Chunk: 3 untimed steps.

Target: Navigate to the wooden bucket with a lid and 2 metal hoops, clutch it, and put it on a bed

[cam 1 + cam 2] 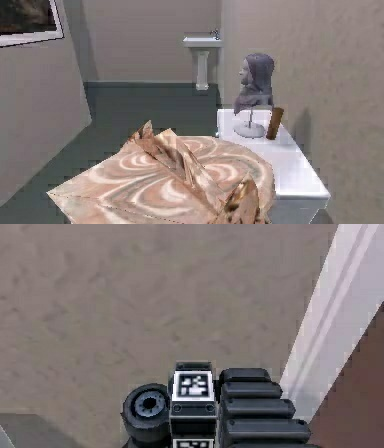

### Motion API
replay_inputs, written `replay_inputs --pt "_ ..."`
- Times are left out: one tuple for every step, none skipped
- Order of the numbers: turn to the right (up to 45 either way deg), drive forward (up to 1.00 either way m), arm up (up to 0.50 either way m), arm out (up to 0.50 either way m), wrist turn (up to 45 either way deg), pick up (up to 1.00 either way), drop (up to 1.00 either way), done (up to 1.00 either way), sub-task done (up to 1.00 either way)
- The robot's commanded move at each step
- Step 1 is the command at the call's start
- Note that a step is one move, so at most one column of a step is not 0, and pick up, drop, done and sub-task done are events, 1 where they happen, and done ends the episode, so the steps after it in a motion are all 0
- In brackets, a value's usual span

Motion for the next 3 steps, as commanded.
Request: replay_inputs --pt "-45.0 0.00 0.00 0.00 0.0 0.00 0.00 0.00 0.00" --pt "-45.0 0.00 0.00 0.00 0.0 0.00 0.00 0.00 0.00" --pt "-21.0 0.00 0.00 0.00 0.0 0.00 0.00 0.00 0.00"
